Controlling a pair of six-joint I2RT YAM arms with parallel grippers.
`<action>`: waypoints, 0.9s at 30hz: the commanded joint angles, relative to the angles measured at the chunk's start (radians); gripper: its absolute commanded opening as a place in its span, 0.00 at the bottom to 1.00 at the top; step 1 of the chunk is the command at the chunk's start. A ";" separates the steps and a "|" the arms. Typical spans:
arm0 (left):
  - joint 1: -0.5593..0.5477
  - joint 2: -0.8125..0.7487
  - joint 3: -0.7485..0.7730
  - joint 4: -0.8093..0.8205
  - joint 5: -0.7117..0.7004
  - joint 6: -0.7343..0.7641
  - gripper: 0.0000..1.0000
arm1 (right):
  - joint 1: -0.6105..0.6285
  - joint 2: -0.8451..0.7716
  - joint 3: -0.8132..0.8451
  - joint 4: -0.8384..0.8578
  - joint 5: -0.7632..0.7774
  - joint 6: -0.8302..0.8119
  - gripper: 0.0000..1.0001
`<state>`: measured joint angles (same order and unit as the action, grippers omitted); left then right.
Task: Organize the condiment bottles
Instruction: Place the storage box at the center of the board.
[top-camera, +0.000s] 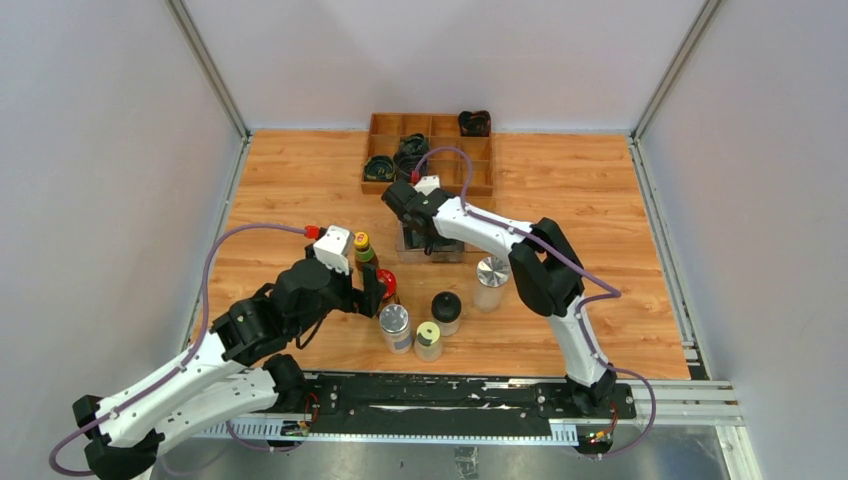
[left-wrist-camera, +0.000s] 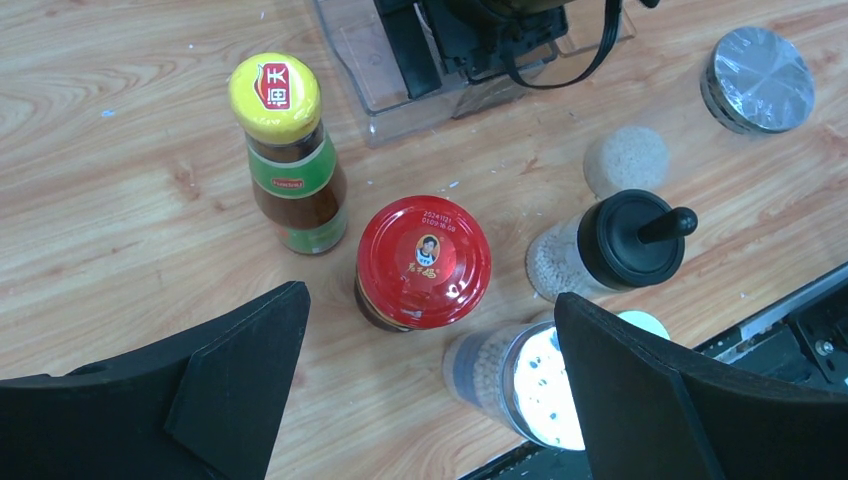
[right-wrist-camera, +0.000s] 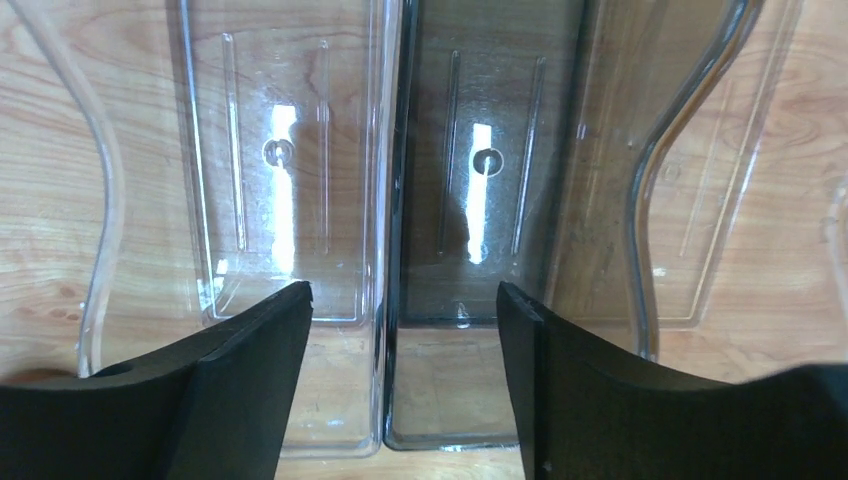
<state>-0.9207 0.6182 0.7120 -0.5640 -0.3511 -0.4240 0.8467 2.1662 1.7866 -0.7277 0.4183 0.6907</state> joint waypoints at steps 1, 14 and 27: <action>-0.008 0.006 0.015 -0.014 -0.006 -0.012 1.00 | 0.014 -0.079 0.042 -0.019 0.050 -0.042 0.76; -0.007 0.042 0.046 -0.025 -0.021 -0.012 1.00 | 0.015 -0.244 0.056 -0.019 0.144 -0.175 0.87; -0.007 0.071 0.102 -0.075 -0.083 -0.019 1.00 | 0.015 -0.637 -0.244 -0.021 0.230 -0.333 1.00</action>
<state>-0.9207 0.6857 0.7837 -0.6147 -0.3962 -0.4313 0.8497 1.6390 1.6581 -0.7216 0.5880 0.4145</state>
